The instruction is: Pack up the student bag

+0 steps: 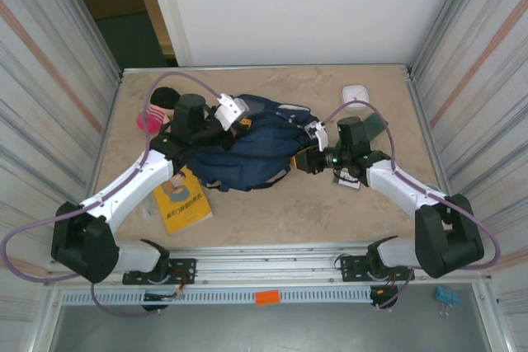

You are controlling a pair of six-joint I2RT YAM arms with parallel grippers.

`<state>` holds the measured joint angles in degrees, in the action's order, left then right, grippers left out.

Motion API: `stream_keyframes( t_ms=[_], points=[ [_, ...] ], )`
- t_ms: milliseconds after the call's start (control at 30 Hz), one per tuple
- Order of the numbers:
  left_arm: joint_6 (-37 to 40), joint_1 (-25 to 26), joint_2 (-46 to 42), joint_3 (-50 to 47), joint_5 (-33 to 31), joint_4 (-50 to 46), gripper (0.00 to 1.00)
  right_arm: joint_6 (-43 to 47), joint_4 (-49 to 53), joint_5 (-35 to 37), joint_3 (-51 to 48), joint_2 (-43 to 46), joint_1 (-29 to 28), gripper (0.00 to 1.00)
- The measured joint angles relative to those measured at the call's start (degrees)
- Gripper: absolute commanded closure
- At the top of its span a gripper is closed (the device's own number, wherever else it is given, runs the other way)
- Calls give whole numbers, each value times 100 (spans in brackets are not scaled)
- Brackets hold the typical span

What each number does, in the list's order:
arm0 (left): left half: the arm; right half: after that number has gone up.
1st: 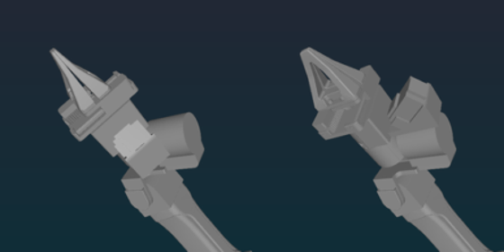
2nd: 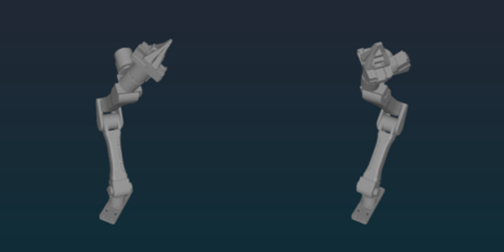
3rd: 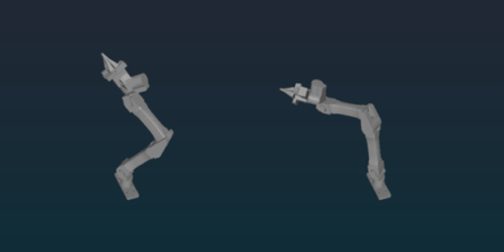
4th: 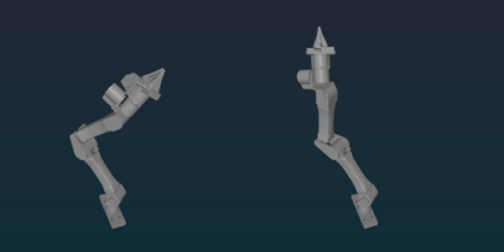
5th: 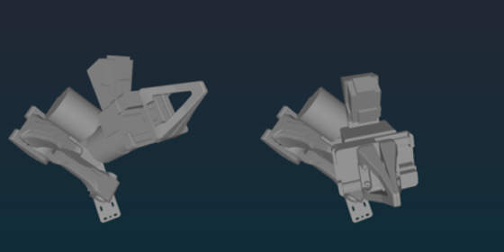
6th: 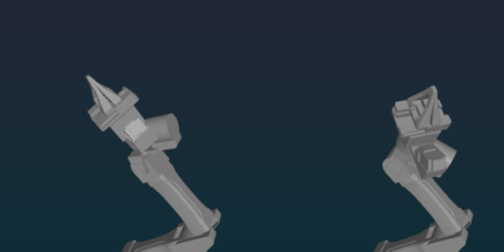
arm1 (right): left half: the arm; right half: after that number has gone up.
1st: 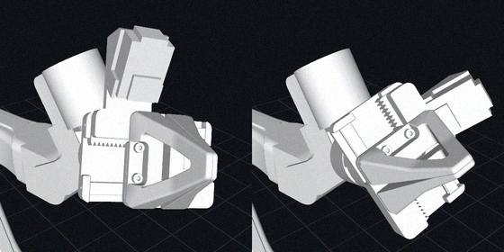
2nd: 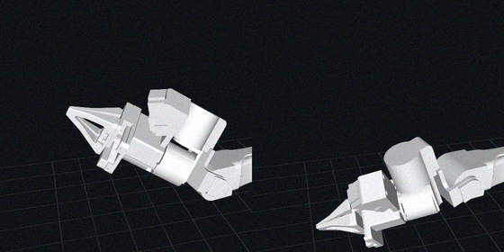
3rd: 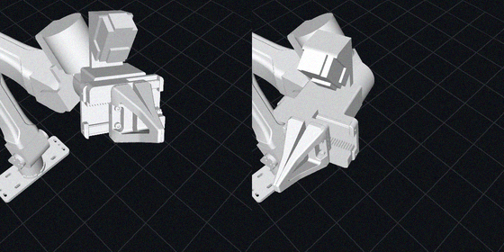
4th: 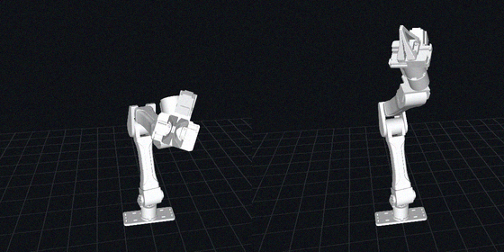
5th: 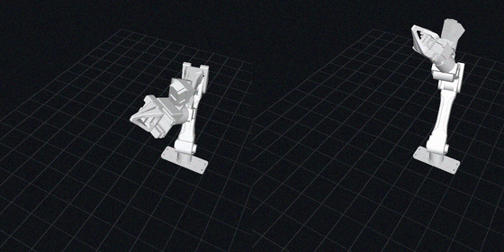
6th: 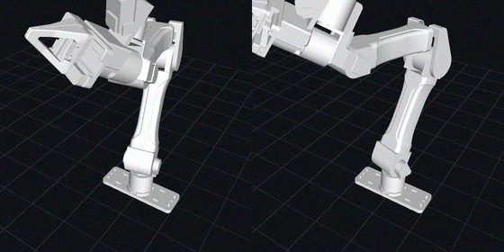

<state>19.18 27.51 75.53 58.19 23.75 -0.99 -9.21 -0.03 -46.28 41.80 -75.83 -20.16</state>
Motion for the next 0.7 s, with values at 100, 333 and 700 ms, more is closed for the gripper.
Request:
stream_keyframes(
  t_ms=[100, 333, 700],
  points=[
    [0, 0, -4, -26, 24, 4, 100, -90, -111, -59, 26, -109, 76, 83],
    [-37, 0, -164, -131, -92, 7, 100, -212, -118, -76, 68, -188, 140, 99],
    [-413, 260, -197, -186, -1392, 107, 100, -57, 446, 389, 219, 149, -149, 98]
  ],
)
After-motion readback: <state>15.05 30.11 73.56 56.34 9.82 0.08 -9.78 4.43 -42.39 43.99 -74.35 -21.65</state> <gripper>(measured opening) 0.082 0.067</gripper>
